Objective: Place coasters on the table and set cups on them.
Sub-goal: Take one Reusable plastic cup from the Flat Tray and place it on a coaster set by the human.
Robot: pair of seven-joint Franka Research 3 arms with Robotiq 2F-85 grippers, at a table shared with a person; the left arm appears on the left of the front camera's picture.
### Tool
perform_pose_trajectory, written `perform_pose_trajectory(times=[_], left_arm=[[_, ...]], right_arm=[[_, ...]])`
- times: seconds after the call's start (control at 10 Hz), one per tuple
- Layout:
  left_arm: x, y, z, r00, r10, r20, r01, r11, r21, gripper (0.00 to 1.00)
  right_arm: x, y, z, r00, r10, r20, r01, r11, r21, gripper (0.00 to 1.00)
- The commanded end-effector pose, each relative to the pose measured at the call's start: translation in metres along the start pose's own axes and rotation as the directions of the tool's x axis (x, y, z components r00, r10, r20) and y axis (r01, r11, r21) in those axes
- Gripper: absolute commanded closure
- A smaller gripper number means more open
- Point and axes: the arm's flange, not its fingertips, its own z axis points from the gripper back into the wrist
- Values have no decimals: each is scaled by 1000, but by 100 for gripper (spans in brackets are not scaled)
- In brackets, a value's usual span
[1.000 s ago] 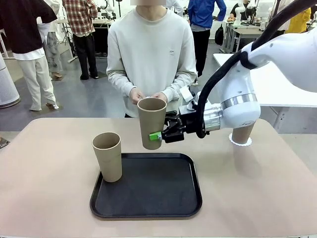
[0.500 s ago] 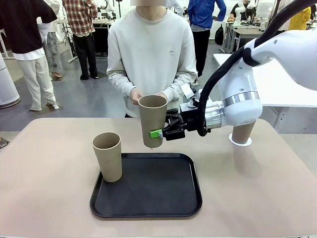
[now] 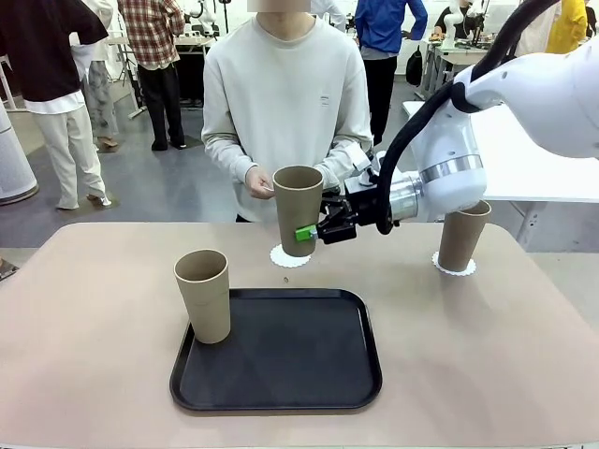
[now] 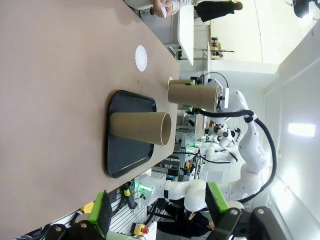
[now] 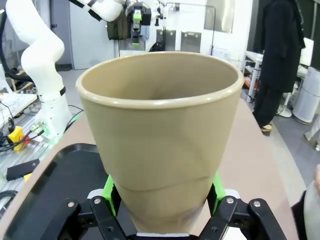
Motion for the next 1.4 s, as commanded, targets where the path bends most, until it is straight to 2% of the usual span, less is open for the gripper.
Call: perform_pose_trajectory(times=[0.0, 0.2, 0.4, 0.5, 0.6, 0.7, 0.8, 1.1, 1.3], left_arm=[[0, -2, 2, 1000, -7, 5, 7, 1000, -22, 0], [0, -2, 2, 1000, -7, 5, 7, 1000, -22, 0], [0, -2, 2, 1000, -7, 5, 7, 1000, -22, 0], [0, -2, 2, 1000, -7, 5, 7, 1000, -22, 0], [0, -2, 2, 1000, -7, 5, 7, 1000, -22, 0], [0, -2, 2, 1000, -7, 5, 7, 1000, -22, 0], [0, -2, 2, 1000, -7, 5, 7, 1000, -22, 0], [0, -2, 2, 1000, -7, 5, 7, 1000, -22, 0], [0, -2, 2, 1000, -7, 5, 7, 1000, -22, 0]], right_arm=[[-8, -46, 7, 999, -28, 30, 28, 999, 17, 18], [-14, -80, 12, 997, -64, 36, 64, 998, -5, 18], [-19, -100, 8, 995, -95, 44, 95, 995, -13, 18], [-22, -106, 0, 994, -109, 19, 109, 994, -5, 18], [-24, -107, -5, 994, -113, 8, 113, 994, 1, 18], [-25, -103, -7, 992, -125, -16, 124, 991, -54, 18], [-26, -96, 4, 995, -92, 41, 93, 995, -21, 18], [-28, -98, 0, 995, -99, 29, 100, 994, -31, 18], [-33, -111, 0, 999, -3, 42, -1, 996, 91, 18]])
